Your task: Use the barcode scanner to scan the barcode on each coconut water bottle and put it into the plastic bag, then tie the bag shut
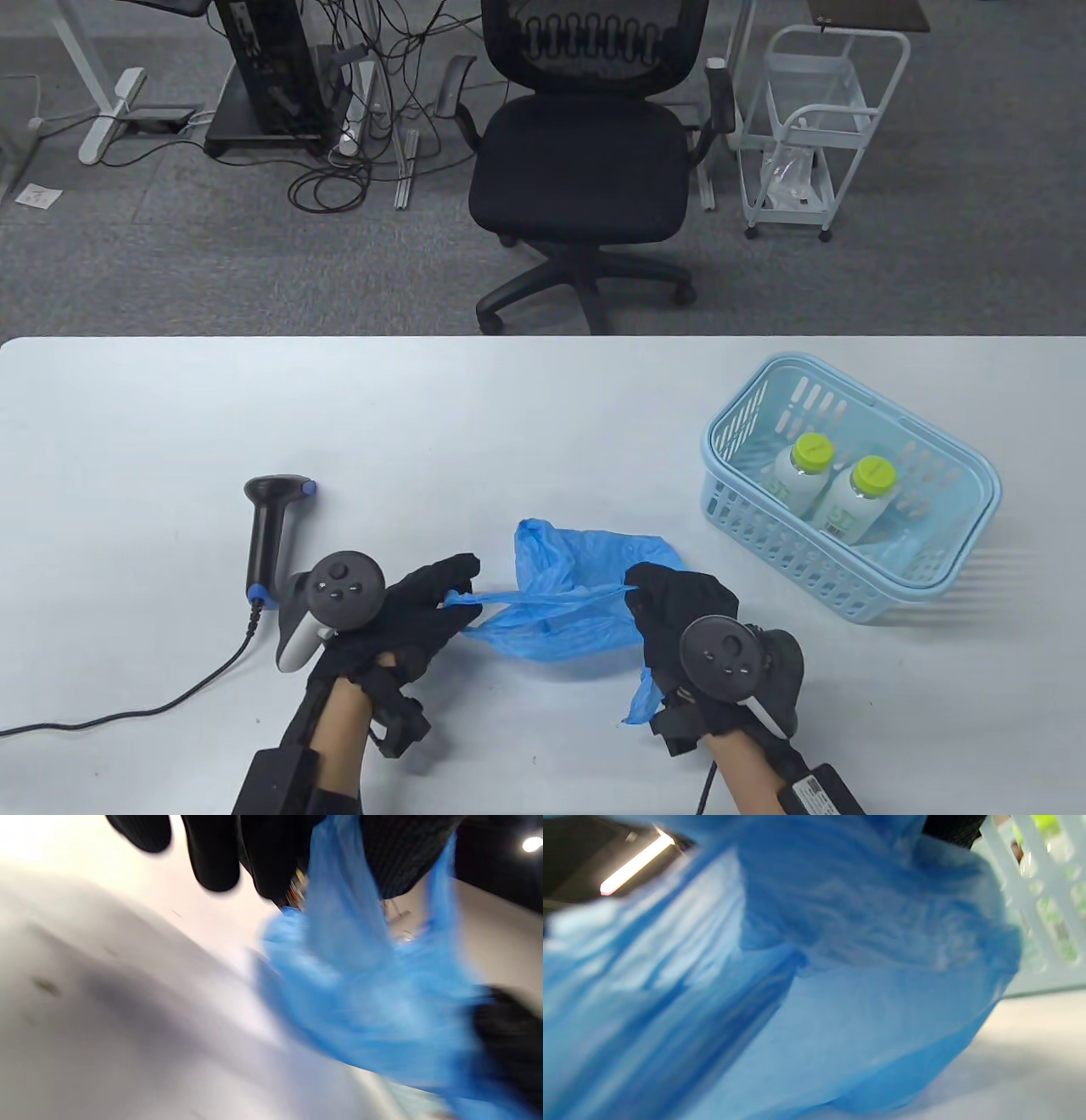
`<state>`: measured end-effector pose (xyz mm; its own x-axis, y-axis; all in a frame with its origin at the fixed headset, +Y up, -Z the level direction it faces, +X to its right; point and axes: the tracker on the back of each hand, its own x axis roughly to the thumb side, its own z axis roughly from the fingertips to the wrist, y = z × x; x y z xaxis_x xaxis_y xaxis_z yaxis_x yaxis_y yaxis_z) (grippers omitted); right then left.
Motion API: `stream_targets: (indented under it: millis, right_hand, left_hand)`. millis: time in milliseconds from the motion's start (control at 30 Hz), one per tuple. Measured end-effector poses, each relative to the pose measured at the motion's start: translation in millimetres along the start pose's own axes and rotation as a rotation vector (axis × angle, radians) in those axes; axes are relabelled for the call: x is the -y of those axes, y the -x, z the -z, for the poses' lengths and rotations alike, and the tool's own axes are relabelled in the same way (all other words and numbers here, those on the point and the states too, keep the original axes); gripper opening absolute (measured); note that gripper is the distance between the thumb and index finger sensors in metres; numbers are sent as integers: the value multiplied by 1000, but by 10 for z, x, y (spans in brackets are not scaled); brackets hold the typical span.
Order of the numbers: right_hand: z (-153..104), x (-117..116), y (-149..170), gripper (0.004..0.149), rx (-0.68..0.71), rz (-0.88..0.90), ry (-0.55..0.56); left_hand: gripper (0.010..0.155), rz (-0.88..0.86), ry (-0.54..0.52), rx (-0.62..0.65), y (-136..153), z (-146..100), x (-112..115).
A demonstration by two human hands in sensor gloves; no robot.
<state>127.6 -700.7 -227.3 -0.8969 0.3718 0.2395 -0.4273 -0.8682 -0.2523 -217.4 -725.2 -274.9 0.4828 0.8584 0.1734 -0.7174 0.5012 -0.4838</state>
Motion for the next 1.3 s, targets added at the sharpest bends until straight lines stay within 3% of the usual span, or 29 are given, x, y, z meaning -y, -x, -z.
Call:
stream_targets:
  millis: [100, 133, 200, 267, 367, 467, 567, 600, 700, 800, 867, 967, 1033, 1100, 1200, 1267, 1300]
  right_hand:
    - [10, -54, -71, 40, 37, -75, -13]
    - [12, -68, -90, 40, 47, -82, -17]
    - [9, -83, -137, 40, 64, -99, -10]
    - [4, -79, -168, 40, 72, -116, 2]
    - [-9, -64, -196, 40, 90, -105, 9]
    - [-23, -47, -229, 40, 156, -41, -6]
    - [-44, -9, -265, 40, 195, -12, -9]
    - [-45, -2, -271, 40, 219, -11, -14]
    - [-51, -18, -262, 41, 250, -62, -15]
    - [-55, -39, -221, 41, 295, -208, 27]
    - [-88, -44, -234, 47, 356, -290, 80]
    - [-196, -6, -413, 57, 570, -387, 84]
    - [-257, -61, -565, 48, 662, -414, 31]
    - [-253, -180, -654, 39, 621, -509, -59]
    - [-165, -368, -606, 38, 468, -623, -235]
    - [-112, -423, -484, 45, 355, -680, -295]
    - [-69, -428, -386, 56, 274, -725, -344]
  left_hand:
    - [78, -125, -145, 161, -192, -127, -163]
    - [79, -96, -203, 196, -291, -164, -181]
    - [81, 44, -219, 263, -533, -196, -144]
    - [81, 168, -255, 304, -772, -194, 3]
    - [84, 428, -244, 378, -1107, -115, 445]
    - [88, 786, -161, 227, -1174, 49, 890]
    - [81, 1121, -184, 79, -1007, 192, 1032]
    - [77, 1145, -204, 60, -941, 197, 993]
    - [61, 923, -224, 67, -777, 160, 807]
    - [45, 951, -279, 131, -673, 75, 665]
    - [42, 916, -285, 190, -645, 61, 585]
    - [42, 578, -260, 212, -607, 87, 547]
    - [42, 490, -247, 225, -640, 98, 569]
    - [42, 434, -223, 249, -686, 117, 609]
    - [42, 304, -187, 277, -731, 133, 653]
    - [43, 211, -143, 289, -733, 142, 642]
    - [42, 152, -96, 292, -717, 148, 623]
